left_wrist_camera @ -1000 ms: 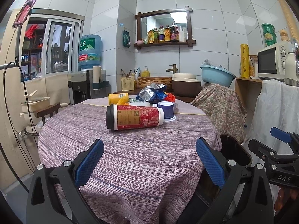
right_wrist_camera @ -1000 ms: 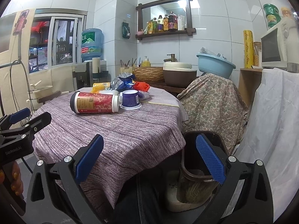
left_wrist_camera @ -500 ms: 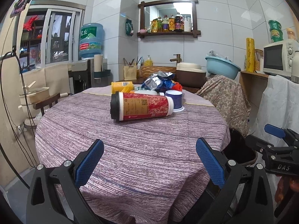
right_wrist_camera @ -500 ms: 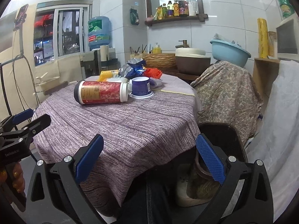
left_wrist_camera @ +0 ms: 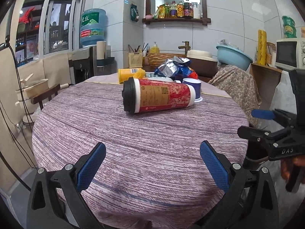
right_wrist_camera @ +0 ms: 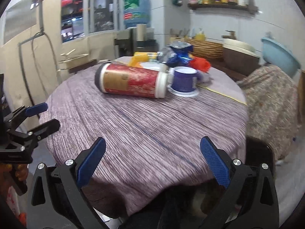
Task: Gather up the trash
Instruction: 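Reach the right gripper to the red-and-gold coffee cup and grasp it, then lift the coffee cup with the right gripper while the left gripper reaches the white tissue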
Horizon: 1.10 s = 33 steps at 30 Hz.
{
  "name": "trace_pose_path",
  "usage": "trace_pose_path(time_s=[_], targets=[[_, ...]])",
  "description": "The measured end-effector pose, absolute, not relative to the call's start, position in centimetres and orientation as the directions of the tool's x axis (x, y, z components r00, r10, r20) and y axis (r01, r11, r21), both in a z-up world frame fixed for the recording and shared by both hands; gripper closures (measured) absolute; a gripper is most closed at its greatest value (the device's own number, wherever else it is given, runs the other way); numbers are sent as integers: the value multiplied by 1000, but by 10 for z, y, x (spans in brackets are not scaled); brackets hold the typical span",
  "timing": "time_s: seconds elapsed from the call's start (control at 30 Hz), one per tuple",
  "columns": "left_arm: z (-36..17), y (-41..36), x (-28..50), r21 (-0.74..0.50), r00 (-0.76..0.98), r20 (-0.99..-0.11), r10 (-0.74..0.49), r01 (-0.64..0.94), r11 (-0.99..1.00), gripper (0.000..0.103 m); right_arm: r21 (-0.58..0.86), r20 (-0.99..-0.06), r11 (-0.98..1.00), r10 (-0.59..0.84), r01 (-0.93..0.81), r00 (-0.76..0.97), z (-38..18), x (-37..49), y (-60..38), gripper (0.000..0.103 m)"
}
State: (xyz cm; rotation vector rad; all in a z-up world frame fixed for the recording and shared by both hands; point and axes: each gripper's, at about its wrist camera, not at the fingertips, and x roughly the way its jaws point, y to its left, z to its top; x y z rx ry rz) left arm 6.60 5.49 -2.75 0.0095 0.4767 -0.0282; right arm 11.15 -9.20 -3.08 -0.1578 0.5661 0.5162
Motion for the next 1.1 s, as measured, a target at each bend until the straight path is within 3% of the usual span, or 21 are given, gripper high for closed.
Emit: trace_pose_path(time_s=[0.3, 0.57, 0.83, 0.87, 1.1], targets=[[-17, 100, 77, -26, 887, -453, 89, -113, 993, 5, -451, -557, 541, 451, -710, 698, -13, 164, 20, 5], [-17, 134, 79, -22, 867, -477, 143, -175, 984, 5, -599, -592, 333, 429, -728, 683, -16, 201, 78, 5], [-21, 142, 93, -73, 865, -493, 91, -145, 987, 5, -753, -574, 132, 349, -645, 741, -47, 217, 109, 13], [-21, 143, 94, -74, 865, -494, 89, -143, 987, 5, -758, -578, 112, 339, -642, 742, -50, 218, 110, 19], [-27, 147, 102, -78, 851, -521, 68, -127, 989, 5, -770, -566, 120, 325, -627, 757, -49, 223, 109, 22]])
